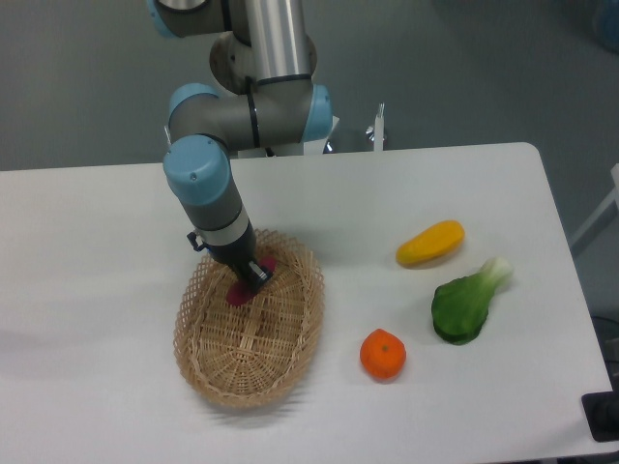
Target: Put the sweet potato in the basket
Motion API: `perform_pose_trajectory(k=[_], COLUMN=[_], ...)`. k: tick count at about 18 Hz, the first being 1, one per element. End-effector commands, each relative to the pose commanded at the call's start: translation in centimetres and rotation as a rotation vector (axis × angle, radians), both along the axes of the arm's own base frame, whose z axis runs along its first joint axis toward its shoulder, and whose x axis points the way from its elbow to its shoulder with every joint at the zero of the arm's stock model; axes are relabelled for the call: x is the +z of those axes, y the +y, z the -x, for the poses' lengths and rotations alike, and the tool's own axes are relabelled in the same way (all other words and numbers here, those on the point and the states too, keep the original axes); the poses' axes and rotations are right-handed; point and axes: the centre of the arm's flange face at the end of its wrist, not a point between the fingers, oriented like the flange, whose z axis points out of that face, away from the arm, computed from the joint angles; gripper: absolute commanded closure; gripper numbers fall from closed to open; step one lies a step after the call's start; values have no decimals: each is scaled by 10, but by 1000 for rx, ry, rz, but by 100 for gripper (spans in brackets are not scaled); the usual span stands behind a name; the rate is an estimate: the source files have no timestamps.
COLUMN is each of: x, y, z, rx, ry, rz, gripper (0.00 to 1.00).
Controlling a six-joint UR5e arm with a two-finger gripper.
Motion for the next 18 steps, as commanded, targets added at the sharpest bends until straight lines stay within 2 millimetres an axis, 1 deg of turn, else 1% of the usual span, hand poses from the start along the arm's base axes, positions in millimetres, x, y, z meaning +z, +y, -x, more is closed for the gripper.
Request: perform_pose_trajectory(k=[1,2,3,6,7,9,12,13,14,15,16,17,18], x=[5,14,22,53,66,92,116,122,133,140,147,157,161], y=[3,5,8,14,17,26,18,12,6,0,-8,-15,-19], z=[3,6,8,15,18,30,63,78,91,100,116,130,138], rx=[1,3,7,48,65,88,155,185,207,215,232,225,195], ry=[7,18,32,80,97,123,148,152,169,175,189,204,214], rz=[-10,-25,-37,-80,-104,-153,-196,-209,-221,-230,-239,-244,-235], gripper=[42,12,0,0,0,0,0,0,0,0,0,0,0])
